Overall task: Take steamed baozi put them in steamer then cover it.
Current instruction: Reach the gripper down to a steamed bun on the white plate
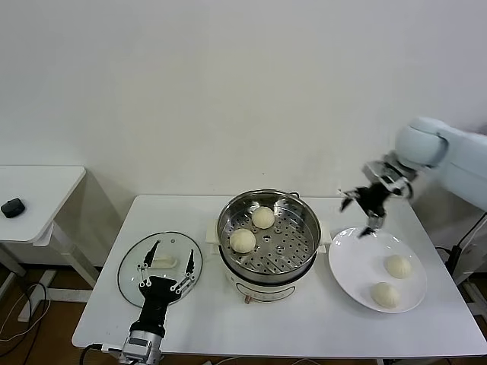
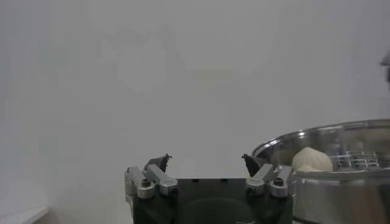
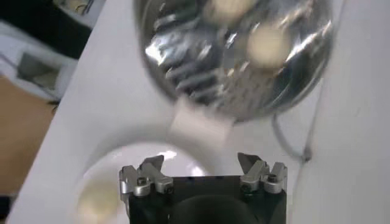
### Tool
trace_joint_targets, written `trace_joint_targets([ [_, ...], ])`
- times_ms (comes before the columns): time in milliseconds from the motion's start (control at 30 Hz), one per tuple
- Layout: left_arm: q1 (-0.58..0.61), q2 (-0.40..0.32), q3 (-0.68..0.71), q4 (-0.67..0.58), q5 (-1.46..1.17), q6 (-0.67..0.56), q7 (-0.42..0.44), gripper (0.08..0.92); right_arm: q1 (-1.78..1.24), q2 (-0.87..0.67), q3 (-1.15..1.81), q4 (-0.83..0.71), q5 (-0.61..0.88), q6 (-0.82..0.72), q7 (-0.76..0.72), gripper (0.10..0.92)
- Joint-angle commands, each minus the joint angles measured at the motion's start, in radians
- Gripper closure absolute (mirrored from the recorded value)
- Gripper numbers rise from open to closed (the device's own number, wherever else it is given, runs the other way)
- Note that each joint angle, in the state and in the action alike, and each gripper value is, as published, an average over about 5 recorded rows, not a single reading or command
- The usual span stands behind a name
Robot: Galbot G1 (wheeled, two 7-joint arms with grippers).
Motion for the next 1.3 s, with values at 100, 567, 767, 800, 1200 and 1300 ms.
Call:
trace_joint_targets([
  [100,-0.004,0.003,0.001,0.002,0.001,0.006,-0.001,0.177,-0.485,-0.145,0.321,-0.049,-0.224,0.085,-0.03,0.203],
  [567,-0.004,-0.002,-0.003,0.003,0.0,0.008,-0.002,0.177,-0.521,-0.079,0.303,-0.092,-0.228,0.054,0.07,0.203],
  [767,-0.002,-0.001,-0.01,0.004,0.0,0.006,-0.003,0.177,-0.536,-0.056,0.315,-0.104,-0.227,0.05,0.078,0.203],
  [800,-0.003,-0.002,-0.01,0.003,-0.001,0.006,-0.003,0.177,-0.536,-0.053,0.316,-0.106,-0.225,0.049,0.081,0.203],
  [1200,-0.008,-0.001,-0.011,0.007,-0.001,0.007,-0.003,0.177,-0.544,-0.041,0.316,-0.112,-0.22,0.043,0.08,0.203],
  [1300,-0.008,-0.002,-0.011,0.006,-0.001,0.007,-0.003,0.177,-0.546,-0.038,0.317,-0.114,-0.22,0.042,0.085,0.217],
])
